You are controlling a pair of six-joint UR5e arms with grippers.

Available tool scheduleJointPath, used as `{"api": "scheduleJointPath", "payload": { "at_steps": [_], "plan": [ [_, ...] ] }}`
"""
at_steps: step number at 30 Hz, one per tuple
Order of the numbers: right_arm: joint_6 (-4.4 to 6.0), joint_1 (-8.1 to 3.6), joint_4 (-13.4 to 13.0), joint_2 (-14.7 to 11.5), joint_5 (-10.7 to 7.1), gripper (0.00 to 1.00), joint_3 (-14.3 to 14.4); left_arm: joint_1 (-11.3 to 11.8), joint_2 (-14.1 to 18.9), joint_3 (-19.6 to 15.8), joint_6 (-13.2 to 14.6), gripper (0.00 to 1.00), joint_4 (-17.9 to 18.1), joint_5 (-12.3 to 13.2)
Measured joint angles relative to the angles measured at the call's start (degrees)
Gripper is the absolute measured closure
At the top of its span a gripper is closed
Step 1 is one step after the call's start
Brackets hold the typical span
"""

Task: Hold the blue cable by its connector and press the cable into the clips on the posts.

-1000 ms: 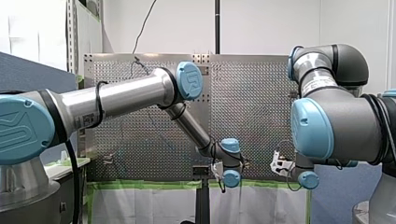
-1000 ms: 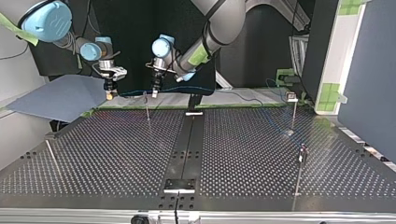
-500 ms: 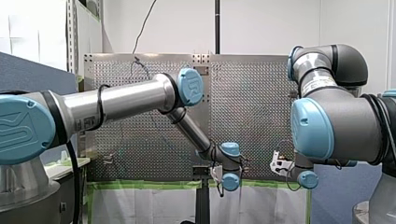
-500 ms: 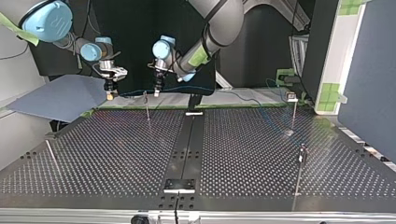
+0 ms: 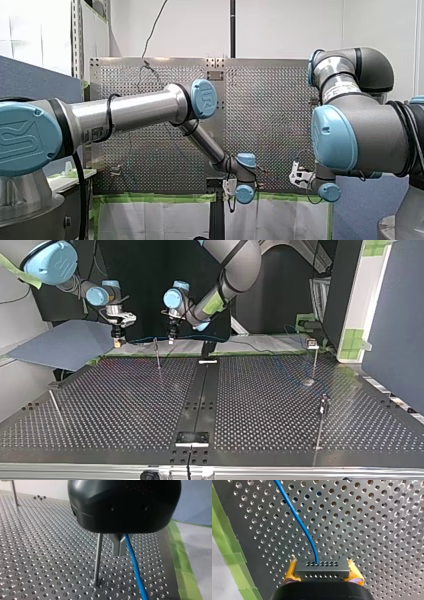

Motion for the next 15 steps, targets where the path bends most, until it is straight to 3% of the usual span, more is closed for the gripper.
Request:
{"api": "scheduleJointPath", "payload": {
  "at_steps": [10,15],
  "plan": [
    [-0.93,0.04,0.3,0.0,0.60,1.00,0.0,-0.9,2.8,0.6,4.4,1.00,-0.1,-1.1],
    [-2.27,-0.50,1.1,0.0,0.84,1.00,0.0,-1.0,3.0,0.8,5.0,1.00,-0.1,-1.1]
  ]
}}
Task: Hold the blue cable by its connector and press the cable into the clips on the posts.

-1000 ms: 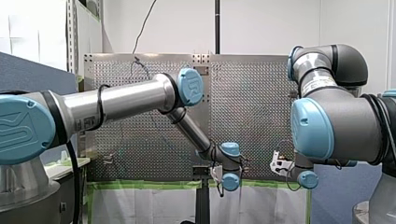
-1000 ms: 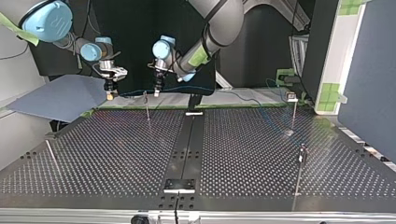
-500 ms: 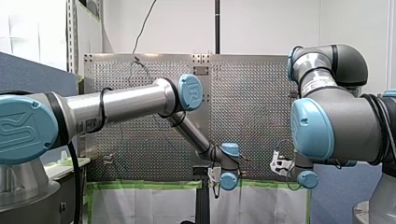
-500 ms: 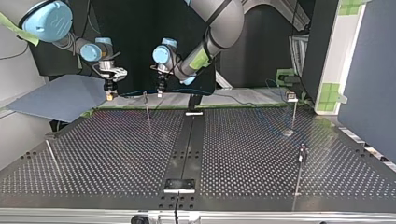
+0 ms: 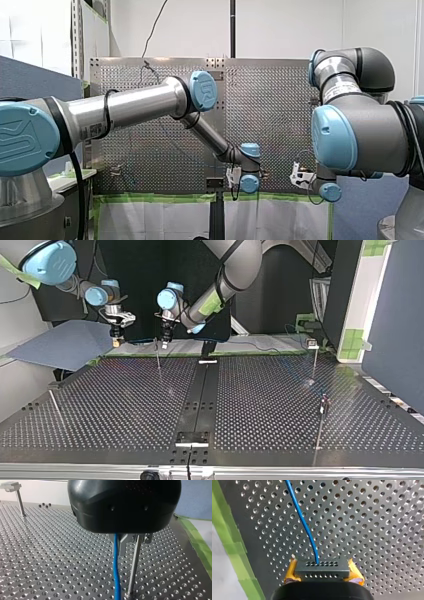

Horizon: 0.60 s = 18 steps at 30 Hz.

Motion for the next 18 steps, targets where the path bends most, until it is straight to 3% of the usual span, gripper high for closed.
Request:
{"api": "scheduleJointPath", "payload": {
  "at_steps": [9,18],
  "plan": [
    [-2.65,0.19,1.7,0.0,-0.76,1.00,0.1,0.1,0.0,-3.4,0.1,1.00,1.0,0.0],
    [-3.36,0.31,2.2,0.0,-0.77,1.00,0.2,-0.1,0.0,-4.9,0.3,1.00,1.3,0.0]
  ]
}}
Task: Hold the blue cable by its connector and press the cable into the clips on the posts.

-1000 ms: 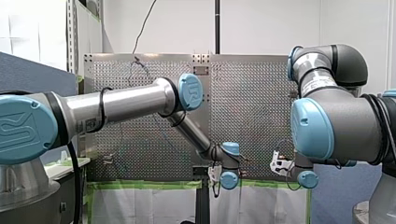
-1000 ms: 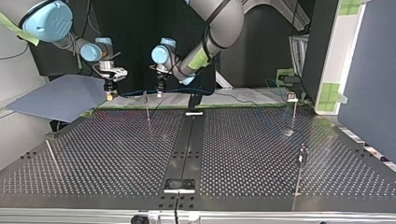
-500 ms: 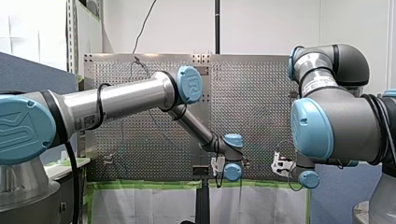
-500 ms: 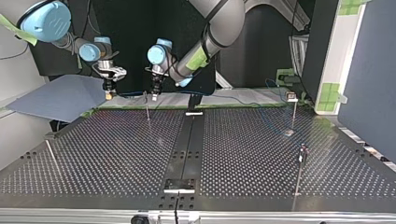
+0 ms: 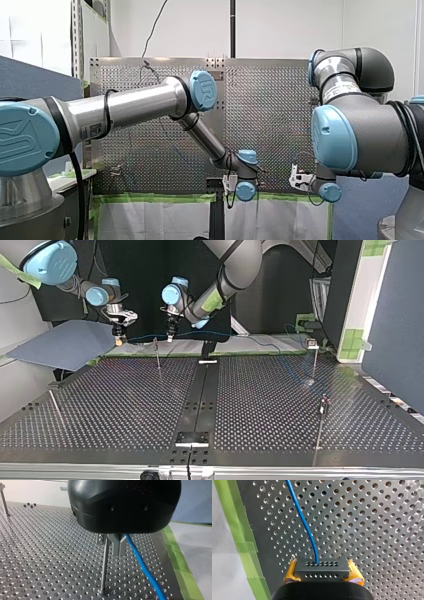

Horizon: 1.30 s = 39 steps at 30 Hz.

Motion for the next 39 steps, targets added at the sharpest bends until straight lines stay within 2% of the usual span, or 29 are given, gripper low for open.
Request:
{"api": "scheduleJointPath", "payload": {
  "at_steps": [13,19,23,32,39],
  "plan": [
    [-0.14,-0.47,-0.2,-0.8,-2.19,1.00,1.0,0.0,0.1,1.2,0.0,1.00,-2.8,0.0],
    [0.11,-0.73,-0.1,-3.4,-2.03,1.00,2.2,0.0,0.1,1.8,-0.2,1.00,-3.5,0.1],
    [0.22,-0.86,-0.1,-4.1,-1.93,1.00,2.3,0.1,0.1,2.1,-0.4,1.00,-3.6,0.2],
    [1.27,-1.08,-0.4,-4.2,-0.89,1.00,2.3,0.8,0.0,3.7,-1.2,1.00,-3.9,2.8],
    [3.14,-0.97,-1.4,-4.1,-0.68,1.00,2.1,1.8,-0.1,4.3,-1.5,1.00,-4.7,4.3]
  ]
}}
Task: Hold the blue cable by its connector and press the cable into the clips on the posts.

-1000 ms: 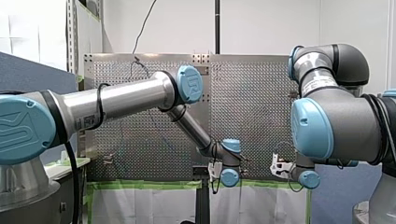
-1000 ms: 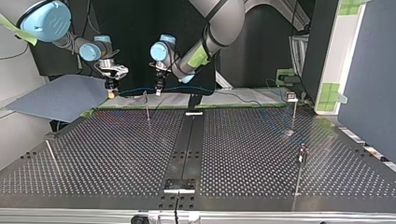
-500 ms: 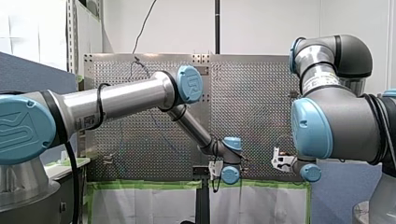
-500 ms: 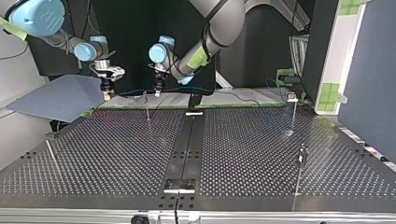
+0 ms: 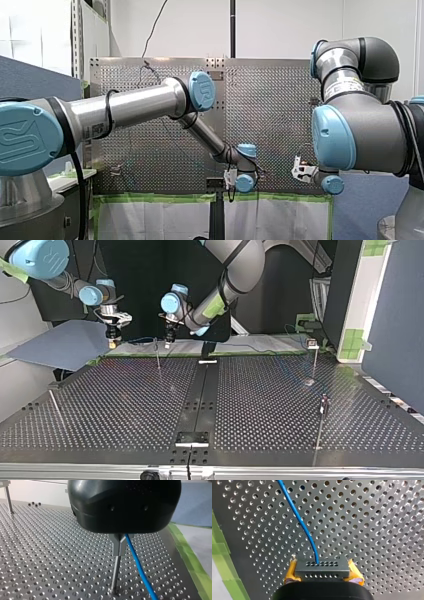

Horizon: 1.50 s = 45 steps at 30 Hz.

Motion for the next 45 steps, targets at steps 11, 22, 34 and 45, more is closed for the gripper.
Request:
{"api": "scheduleJointPath", "payload": {
  "at_steps": [11,22,34,45],
  "plan": [
    [1.52,0.51,-0.2,0.1,0.04,1.00,-1.1,1.4,-2.0,2.1,0.0,1.00,-2.5,1.6],
    [2.21,0.78,0.1,0.9,0.19,1.00,-3.9,2.9,-2.5,0.7,-0.1,1.00,-4.1,3.2],
    [3.21,0.64,0.3,1.0,0.18,1.00,-6.0,3.4,-2.5,3.0,-0.2,1.00,-5.2,4.4],
    [3.73,0.55,0.7,1.2,0.15,1.00,-8.1,4.4,-2.5,7.2,-0.3,1.00,-8.8,3.6]
  ]
}}
